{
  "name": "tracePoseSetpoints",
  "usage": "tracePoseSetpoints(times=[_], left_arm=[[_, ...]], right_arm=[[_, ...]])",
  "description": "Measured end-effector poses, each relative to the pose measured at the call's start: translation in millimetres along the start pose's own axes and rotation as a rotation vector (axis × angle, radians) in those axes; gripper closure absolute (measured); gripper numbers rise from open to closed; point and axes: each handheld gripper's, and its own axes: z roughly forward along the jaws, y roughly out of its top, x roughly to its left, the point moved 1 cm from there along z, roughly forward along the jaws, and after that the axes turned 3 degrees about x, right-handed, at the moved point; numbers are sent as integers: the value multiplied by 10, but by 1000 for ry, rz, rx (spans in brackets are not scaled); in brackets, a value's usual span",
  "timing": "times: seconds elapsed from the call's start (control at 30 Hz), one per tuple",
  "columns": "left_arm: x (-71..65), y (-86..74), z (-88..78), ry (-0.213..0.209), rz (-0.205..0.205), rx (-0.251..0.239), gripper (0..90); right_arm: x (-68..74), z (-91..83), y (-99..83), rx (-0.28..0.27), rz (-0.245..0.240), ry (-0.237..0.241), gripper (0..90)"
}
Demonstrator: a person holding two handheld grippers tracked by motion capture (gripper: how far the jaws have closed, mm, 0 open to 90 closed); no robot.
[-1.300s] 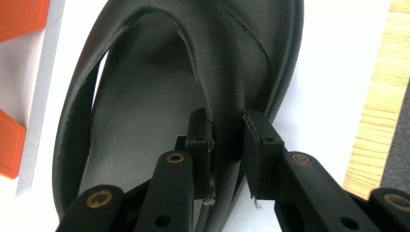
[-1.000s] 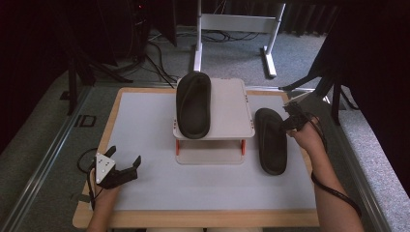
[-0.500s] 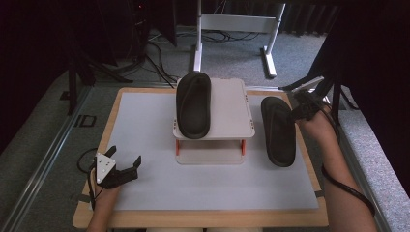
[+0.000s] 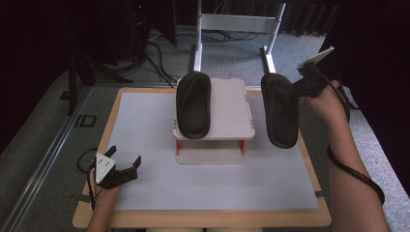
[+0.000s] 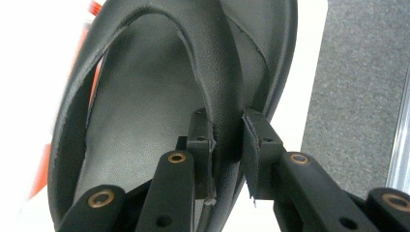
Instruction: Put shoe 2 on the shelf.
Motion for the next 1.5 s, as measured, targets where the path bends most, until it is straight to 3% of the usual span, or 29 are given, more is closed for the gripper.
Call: tracePoseSetpoints(times=[0.2,0.53,0.87,1.27,1.5], left_arm=[[3,0,-1,-3,-1,-1,31],[5,-2,-4,-7,-3,-6,31],[5,-3,-7,-13,-3,-10,31],[13,-5,-11,-21,-8,-15,31],[15,-6,-13,-24,-9,-16,31]], right_arm=[[249,-120,175,14,-39,-6,754],[622,-154,407,20,-56,9,754],[988,5,594,42,-73,17,754],[1303,220,741,62,-77,44,753],[1475,328,760,110,-112,17,753]])
